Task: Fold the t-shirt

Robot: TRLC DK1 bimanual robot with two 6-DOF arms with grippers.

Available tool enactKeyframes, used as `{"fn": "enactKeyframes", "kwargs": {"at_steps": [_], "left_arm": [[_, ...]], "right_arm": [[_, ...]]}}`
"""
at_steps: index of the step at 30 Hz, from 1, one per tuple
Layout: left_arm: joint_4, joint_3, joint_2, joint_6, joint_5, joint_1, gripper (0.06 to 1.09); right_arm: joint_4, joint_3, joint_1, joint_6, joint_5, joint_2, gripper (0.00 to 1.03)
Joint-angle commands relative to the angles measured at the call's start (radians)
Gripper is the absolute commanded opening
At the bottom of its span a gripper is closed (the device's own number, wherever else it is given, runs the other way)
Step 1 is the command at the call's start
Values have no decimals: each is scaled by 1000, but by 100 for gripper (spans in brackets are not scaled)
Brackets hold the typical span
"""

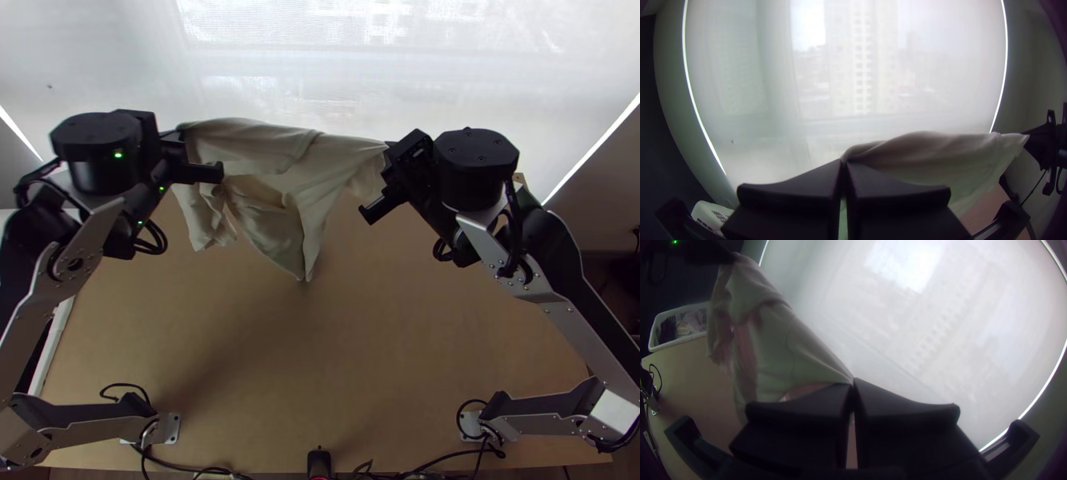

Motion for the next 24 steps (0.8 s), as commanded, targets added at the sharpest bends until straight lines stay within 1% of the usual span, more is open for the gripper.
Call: {"fn": "enactKeyframes", "kwargs": {"at_steps": [1, 5, 8, 12, 15, 19, 24], "left_arm": [[48, 103, -100, 22, -2, 60, 12], [48, 189, -146, 28, -16, 87, 12], [28, 187, -193, 31, -19, 138, 11], [15, 146, -258, 39, -19, 247, 12], [24, 55, -330, 43, -17, 324, 12], [76, -115, -444, 62, -17, 428, 11], [110, -322, -568, 59, -16, 523, 11]], "right_arm": [[19, 152, 47, -52, 1, 20, 3], [41, 246, 93, -104, 1, 51, 3], [44, 310, 135, -141, 1, 100, 3], [61, 329, 201, -175, -1, 163, 3], [76, 330, 255, -187, -1, 212, 3], [99, 342, 321, -203, -8, 281, 3], [103, 338, 374, -189, -11, 333, 3]]}}
